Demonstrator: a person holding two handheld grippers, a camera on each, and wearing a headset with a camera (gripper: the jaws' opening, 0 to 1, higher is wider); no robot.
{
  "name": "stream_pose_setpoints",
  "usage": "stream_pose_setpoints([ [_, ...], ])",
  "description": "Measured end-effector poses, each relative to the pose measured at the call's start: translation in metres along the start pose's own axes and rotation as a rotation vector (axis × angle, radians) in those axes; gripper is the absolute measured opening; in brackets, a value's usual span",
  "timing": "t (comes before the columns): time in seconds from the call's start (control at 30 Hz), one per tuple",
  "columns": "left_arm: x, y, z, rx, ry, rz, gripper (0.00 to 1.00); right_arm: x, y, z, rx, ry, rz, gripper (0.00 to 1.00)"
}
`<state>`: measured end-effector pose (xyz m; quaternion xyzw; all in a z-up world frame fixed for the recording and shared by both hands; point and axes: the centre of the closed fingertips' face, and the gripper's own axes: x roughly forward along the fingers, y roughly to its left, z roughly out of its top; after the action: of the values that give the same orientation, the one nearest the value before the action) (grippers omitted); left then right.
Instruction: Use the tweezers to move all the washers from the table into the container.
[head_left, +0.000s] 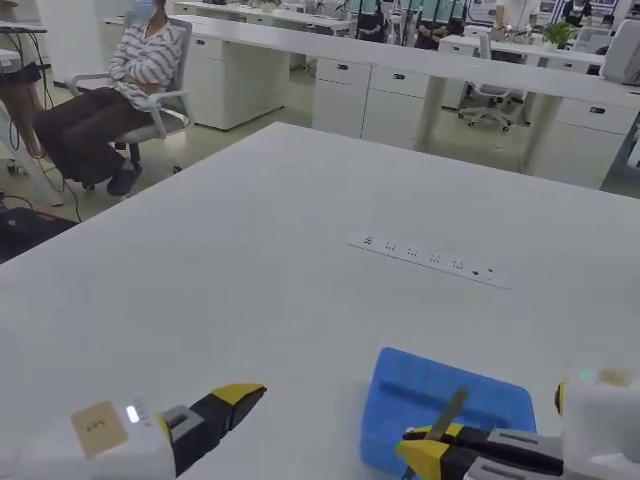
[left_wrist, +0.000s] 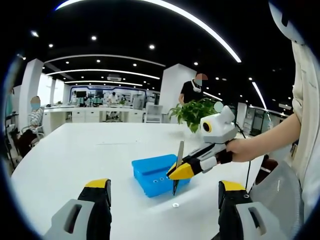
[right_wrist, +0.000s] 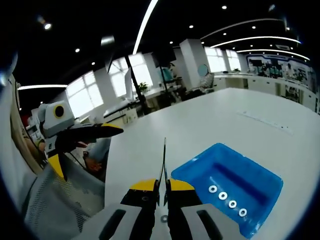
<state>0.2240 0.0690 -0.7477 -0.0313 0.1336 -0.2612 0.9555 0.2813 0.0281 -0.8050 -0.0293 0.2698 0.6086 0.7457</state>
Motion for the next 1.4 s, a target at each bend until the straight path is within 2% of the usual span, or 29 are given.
stream_pose_setpoints([
  [0.13,0.000,0.000,0.000,-0.001,0.001,-0.001,0.90,0.004,0.001,-0.014,0.047,0.016,0.010,0.04],
  [0.27,0.000,0.001,0.000,-0.003,0.001,0.003,0.90,0.008,0.000,-0.025,0.061,0.043,0.010,0.04],
  [0.43,0.000,0.001,0.001,-0.003,0.000,0.004,0.90,0.009,-0.002,-0.026,0.068,0.044,0.005,0.04],
  [0.7,0.000,0.001,0.000,-0.003,0.004,0.001,0.90,0.012,-0.001,-0.033,0.041,0.076,0.003,0.04],
  [0.93,0.001,0.000,-0.001,-0.001,0.009,-0.001,0.90,0.010,0.006,-0.039,-0.015,0.101,0.005,0.04],
  [1.07,0.001,-0.001,-0.001,0.000,0.009,-0.003,0.90,0.008,0.007,-0.040,-0.040,0.094,0.000,0.04],
  [1.23,0.001,-0.002,-0.002,0.001,0.015,-0.008,0.90,0.006,0.016,-0.043,-0.149,0.087,-0.004,0.04],
  [1.3,0.002,-0.002,-0.002,0.003,0.016,-0.009,0.90,0.006,0.020,-0.045,-0.224,0.100,-0.006,0.04],
  [1.33,0.002,-0.002,-0.002,0.003,0.017,-0.011,0.90,0.005,0.019,-0.046,-0.273,0.112,-0.027,0.04],
  [1.37,0.002,-0.003,-0.003,0.004,0.019,-0.012,0.90,0.005,0.017,-0.046,-0.285,0.122,-0.053,0.03],
  [1.4,0.002,-0.003,-0.003,0.006,0.020,-0.012,0.90,0.005,0.019,-0.047,-0.259,0.123,-0.061,0.03],
])
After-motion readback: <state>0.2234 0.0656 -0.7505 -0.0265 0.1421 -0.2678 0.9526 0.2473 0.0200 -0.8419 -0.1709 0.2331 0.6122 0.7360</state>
